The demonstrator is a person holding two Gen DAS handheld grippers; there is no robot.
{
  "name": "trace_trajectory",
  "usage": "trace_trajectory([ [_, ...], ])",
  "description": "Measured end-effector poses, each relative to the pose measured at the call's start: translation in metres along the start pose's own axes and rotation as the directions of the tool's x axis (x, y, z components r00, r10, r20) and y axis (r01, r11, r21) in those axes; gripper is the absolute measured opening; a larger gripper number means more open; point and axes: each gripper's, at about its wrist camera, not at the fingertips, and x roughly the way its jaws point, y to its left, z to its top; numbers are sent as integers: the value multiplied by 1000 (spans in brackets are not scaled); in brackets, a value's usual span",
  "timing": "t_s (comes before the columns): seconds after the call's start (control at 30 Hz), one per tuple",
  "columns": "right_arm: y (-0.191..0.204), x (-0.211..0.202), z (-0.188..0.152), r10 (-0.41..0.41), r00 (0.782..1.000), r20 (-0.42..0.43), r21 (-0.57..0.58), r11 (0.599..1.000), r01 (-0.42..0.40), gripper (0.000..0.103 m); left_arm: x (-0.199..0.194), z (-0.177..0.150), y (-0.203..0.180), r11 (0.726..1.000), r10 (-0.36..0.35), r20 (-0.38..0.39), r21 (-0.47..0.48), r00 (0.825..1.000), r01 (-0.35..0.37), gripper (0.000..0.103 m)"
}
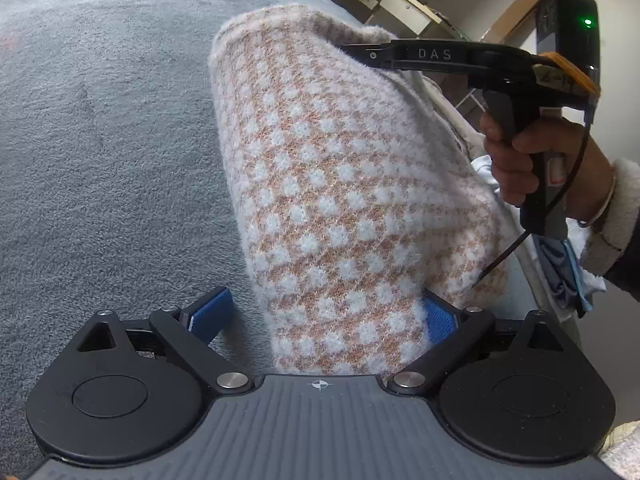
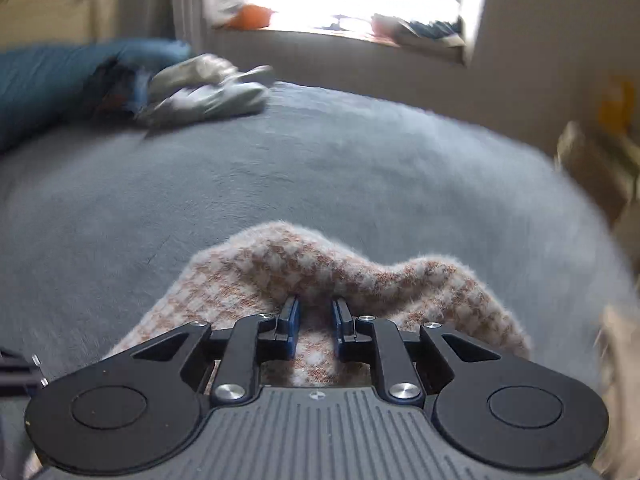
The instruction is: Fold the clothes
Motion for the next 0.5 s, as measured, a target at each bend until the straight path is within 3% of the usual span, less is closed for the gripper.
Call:
trace_trajectory([
  [0.23, -2, 42, 10, 112, 993, 42, 74, 991, -115, 15, 2, 6, 19, 996, -48, 22, -80, 999, 49, 99],
  [0.4, -8, 41, 2, 123, 991, 59, 80, 989, -128, 15, 5, 1, 18, 997, -43, 26, -56, 999, 44, 100],
  [0.5, -8, 40, 0, 118, 991, 59, 89, 988, -123, 15, 5, 4, 27, 992, -63, 33, -107, 997, 66, 100],
])
